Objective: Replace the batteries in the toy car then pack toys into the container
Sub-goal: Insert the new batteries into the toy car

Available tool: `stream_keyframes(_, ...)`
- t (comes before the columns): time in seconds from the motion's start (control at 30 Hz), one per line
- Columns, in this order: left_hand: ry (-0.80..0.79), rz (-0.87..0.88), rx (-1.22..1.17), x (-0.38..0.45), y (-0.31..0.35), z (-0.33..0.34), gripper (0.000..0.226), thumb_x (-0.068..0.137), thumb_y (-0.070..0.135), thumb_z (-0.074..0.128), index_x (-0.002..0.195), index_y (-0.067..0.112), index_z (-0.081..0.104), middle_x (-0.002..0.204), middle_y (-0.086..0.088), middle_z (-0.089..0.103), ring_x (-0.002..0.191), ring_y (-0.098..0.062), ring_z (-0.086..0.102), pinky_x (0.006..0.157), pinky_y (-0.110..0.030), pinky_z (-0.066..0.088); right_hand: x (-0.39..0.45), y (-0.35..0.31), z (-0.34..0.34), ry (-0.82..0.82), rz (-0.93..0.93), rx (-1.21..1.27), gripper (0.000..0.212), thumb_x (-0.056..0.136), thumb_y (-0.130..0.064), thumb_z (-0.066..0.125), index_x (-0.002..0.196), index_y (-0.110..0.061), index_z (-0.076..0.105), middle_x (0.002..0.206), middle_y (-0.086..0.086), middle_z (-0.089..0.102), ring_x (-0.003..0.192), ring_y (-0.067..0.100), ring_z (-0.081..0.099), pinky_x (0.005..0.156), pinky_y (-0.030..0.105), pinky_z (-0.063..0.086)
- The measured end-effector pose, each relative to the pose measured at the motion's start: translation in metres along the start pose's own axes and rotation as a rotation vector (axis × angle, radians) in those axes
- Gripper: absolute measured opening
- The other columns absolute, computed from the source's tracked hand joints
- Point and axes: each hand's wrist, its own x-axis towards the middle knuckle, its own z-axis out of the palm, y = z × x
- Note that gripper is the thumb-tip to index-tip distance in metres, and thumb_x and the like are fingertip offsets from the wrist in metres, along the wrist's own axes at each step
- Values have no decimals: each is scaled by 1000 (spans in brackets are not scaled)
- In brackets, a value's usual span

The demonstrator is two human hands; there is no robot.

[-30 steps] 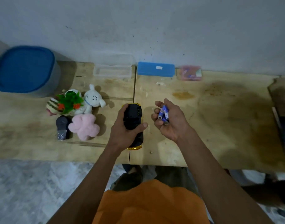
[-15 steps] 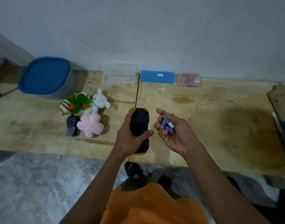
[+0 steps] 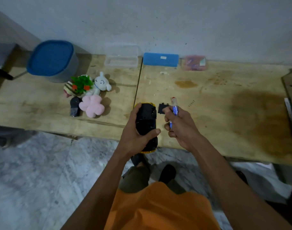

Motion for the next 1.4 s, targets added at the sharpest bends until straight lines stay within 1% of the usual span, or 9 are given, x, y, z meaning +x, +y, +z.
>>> stream_keyframes(0.13, 18, 7, -22, -3, -1, -1, 98, 79, 33, 85, 155, 39, 23, 150, 15, 45, 132, -2, 50, 107, -33, 48, 1, -5, 4, -31, 56, 76, 69, 91, -32, 61, 149, -12, 31, 70, -2, 52, 50, 14, 46, 38, 20, 27)
stream_keyframes(0.33, -32, 17, -75, 10, 2, -14, 98, 82, 20, 83, 156, 37, 21, 149, 13, 45, 129, -1, 51, 107, -37, 49, -4, -31, 12, -150, 32, 141, 30, 103, -28, 45, 109, -5, 63, 75, 0, 47, 54, 13, 41, 42, 24, 22)
stream_keyframes(0.57, -67, 60, -48, 33, 6, -53, 99, 77, 30, 87, 152, 46, 25, 139, 27, 51, 122, 9, 54, 105, -39, 51, 6, -47, 48, -125, 6, 287, 30, 99, -14, 57, 128, -11, 64, 78, 2, 44, 58, 11, 43, 37, 17, 29)
stream_keyframes(0.73, -65, 99, -55, 48, 4, -80, 93, 80, 21, 84, 148, 46, 26, 133, 30, 51, 116, 13, 55, 100, -31, 52, 12, -48, 78, -125, 17, 388, 29, 98, -18, 51, 121, -8, 67, 75, 1, 45, 56, 12, 42, 36, 18, 25)
stream_keyframes(1.0, -77, 134, -33, 52, 1, -103, 91, 81, 19, 84, 150, 33, 26, 108, 56, 47, 102, 22, 55, 89, -22, 52, 13, -37, 100, 79, -166, 98, 10, 90, -13, 71, 99, -8, 74, 76, 8, 53, 52, 10, 41, 40, 19, 28)
stream_keyframes(1.1, -95, 155, -20, 53, -1, -107, 91, 79, 24, 85, 148, 35, 27, 112, 56, 44, 105, 22, 54, 89, -25, 55, 11, -30, 103, 184, -263, -43, 16, 83, -16, 80, 93, -5, 73, 57, -8, 54, 46, 7, 40, 40, 18, 30)
stream_keyframes(1.17, -123, 154, -19, 53, -2, -107, 90, 79, 23, 85, 146, 39, 27, 114, 55, 44, 105, 20, 55, 90, -29, 57, 9, -28, 103, 204, -317, -168, 16, 84, -16, 79, 96, -6, 74, 55, -16, 57, 45, 0, 48, 44, 13, 36)
stream_keyframes(1.3, -179, 148, -55, 54, -5, -105, 91, 79, 14, 85, 146, 40, 29, 125, 35, 51, 110, 13, 57, 94, -38, 58, 7, -26, 105, 296, -409, -497, 13, 86, -22, 77, 99, -18, 76, 78, -17, 66, 66, -11, 59, 59, 8, 43)
stream_keyframes(1.4, -206, 137, -80, 53, -9, -103, 92, 78, 16, 86, 145, 43, 30, 131, 28, 51, 115, 9, 57, 96, -43, 58, 6, -22, 107, 400, -499, -603, 12, 81, -22, 81, 90, -14, 76, 74, -17, 65, 72, -16, 58, 62, 2, 41)
